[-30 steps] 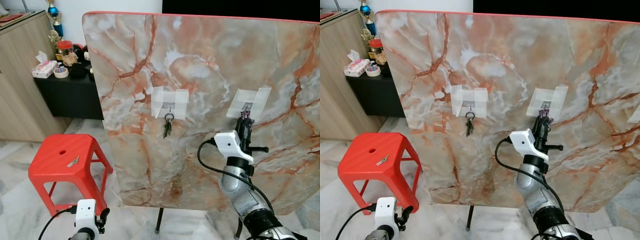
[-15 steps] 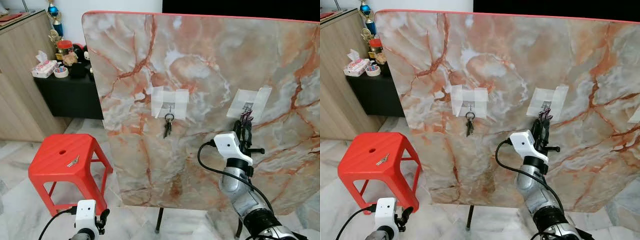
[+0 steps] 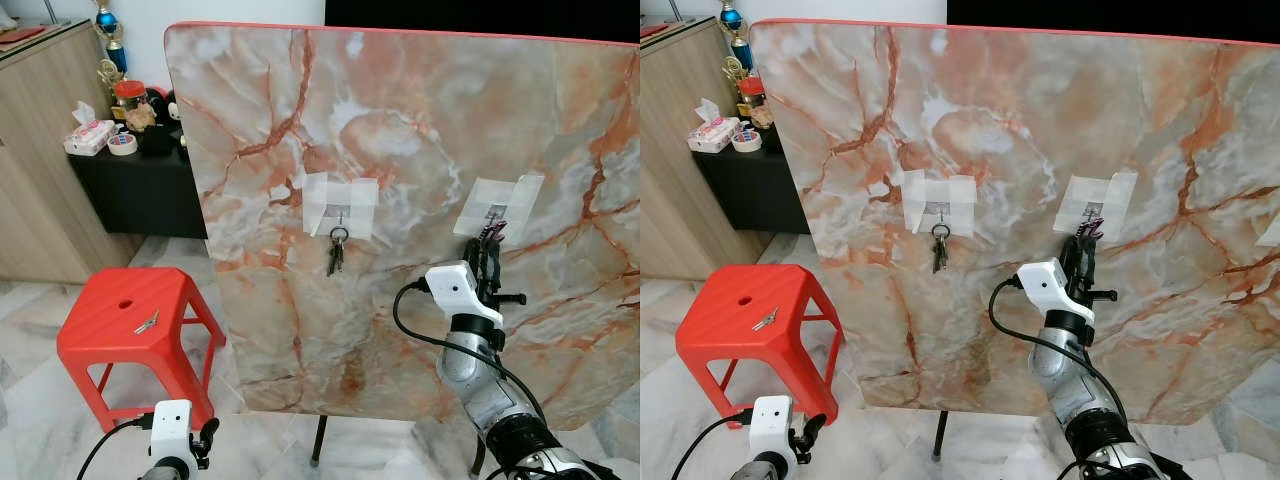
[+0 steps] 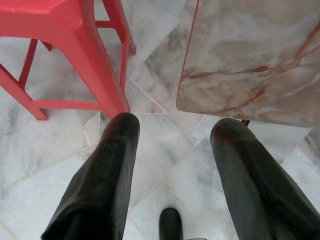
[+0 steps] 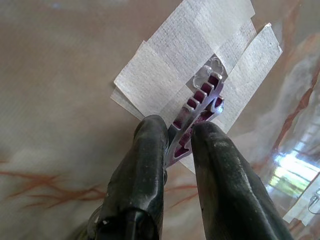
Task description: Hang keys on a hook
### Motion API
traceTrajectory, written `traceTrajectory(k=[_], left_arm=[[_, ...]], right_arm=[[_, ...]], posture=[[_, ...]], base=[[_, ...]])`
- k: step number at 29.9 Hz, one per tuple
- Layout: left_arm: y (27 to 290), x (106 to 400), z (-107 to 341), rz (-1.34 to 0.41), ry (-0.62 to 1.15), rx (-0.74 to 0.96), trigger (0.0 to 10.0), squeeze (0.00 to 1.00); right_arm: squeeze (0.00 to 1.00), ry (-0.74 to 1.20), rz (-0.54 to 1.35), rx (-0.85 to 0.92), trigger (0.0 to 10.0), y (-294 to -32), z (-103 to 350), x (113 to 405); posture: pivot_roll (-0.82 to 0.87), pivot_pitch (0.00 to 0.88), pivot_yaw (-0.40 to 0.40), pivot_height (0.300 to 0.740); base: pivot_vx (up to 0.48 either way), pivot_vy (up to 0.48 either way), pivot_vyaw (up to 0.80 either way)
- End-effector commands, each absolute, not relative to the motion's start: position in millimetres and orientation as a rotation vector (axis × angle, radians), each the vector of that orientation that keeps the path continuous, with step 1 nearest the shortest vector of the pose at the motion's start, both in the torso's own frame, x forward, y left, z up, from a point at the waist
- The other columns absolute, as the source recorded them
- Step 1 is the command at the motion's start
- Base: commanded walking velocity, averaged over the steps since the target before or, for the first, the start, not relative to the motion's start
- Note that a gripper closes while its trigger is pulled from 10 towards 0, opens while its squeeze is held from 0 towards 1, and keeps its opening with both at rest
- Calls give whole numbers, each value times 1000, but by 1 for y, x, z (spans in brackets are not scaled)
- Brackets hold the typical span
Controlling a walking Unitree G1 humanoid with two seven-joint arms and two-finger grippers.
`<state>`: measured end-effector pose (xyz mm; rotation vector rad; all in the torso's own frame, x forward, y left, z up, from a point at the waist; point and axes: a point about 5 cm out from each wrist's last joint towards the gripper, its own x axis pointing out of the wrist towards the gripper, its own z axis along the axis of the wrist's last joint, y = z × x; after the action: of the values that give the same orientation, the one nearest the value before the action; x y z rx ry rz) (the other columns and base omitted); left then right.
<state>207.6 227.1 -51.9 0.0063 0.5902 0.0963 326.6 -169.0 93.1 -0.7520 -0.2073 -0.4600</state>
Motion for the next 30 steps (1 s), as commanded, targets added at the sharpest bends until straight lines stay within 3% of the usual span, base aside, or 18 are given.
traceTrajectory(k=[1, 30], left_arm=[[228, 203, -56, 101, 618, -5, 10000, 0], [228, 202, -56, 106, 626, -6, 10000, 0]], right_arm=[[0, -238, -457, -743, 10000, -168, 100, 330], [0, -273, -442, -745, 10000, -171, 111, 339]], posture=[[74, 2, -62, 740], [76, 1, -62, 740]], base=[[0, 0, 0], [0, 0, 0]])
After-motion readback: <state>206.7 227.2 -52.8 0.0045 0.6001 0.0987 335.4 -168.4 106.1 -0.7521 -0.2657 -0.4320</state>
